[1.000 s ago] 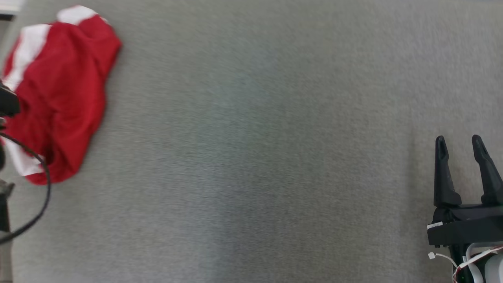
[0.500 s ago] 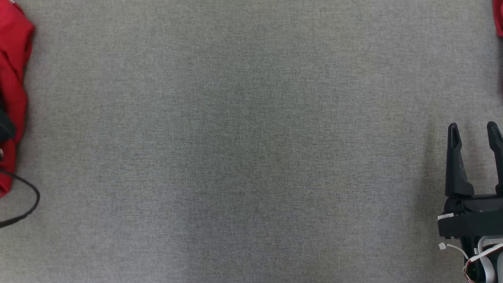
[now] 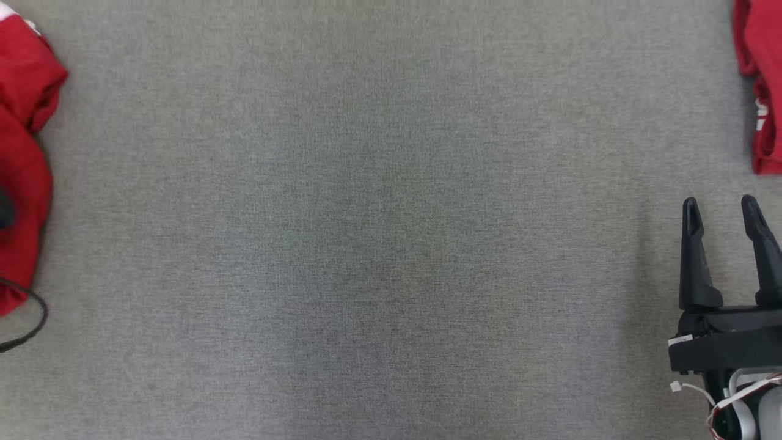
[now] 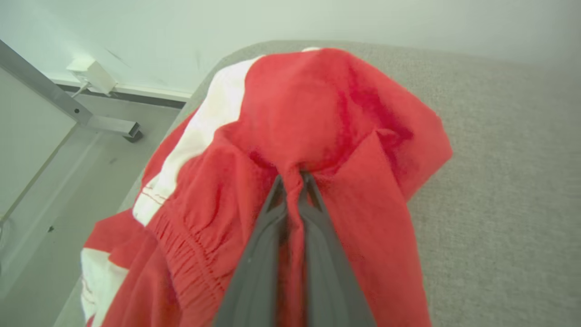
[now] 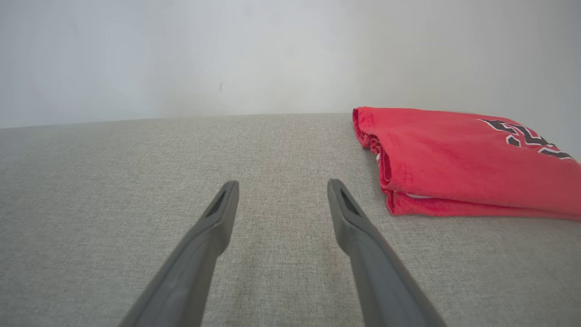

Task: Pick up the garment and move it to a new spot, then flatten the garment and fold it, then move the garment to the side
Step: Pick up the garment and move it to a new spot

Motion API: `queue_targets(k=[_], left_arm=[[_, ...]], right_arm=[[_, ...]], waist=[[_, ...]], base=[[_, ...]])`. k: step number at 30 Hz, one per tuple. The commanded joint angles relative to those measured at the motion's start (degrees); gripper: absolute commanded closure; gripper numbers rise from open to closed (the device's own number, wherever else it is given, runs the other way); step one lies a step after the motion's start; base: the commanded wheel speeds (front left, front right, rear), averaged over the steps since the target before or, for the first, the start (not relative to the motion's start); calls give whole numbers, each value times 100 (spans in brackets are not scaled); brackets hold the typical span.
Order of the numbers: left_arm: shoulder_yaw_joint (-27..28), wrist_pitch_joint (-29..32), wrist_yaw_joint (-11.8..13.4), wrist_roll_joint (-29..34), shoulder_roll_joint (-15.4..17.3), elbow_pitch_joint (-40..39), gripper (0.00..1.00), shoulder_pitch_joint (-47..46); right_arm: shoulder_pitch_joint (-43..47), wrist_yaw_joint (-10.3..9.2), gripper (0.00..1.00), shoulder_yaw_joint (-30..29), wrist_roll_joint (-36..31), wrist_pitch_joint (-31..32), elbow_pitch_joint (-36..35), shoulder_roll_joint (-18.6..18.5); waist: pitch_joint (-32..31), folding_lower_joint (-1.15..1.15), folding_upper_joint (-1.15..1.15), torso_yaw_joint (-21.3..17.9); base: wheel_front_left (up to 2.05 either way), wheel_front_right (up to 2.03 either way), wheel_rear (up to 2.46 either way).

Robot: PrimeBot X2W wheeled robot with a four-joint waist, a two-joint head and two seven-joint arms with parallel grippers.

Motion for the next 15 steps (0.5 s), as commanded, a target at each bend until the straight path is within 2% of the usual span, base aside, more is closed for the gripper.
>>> queue_targets(k=[1,9,15], left_arm=[[-65,-225,18,9,135,-49,100,-99],[-506,-1159,17,73,350,-562,100,-536],[-957,-1399,17,199,200,-1366,100,-911]], right_arm=[[-7,-17,0,31,63,-61,61,31],[62,-17,0,174,174,-351,587,179],[105,-16,0,261,300,-608,1034,286]], waist=[[-181,0,0,-21],[-718,0,0,-118],[-1058,0,0,-357]], base=[[0,0,0],[0,0,0],[0,0,0]])
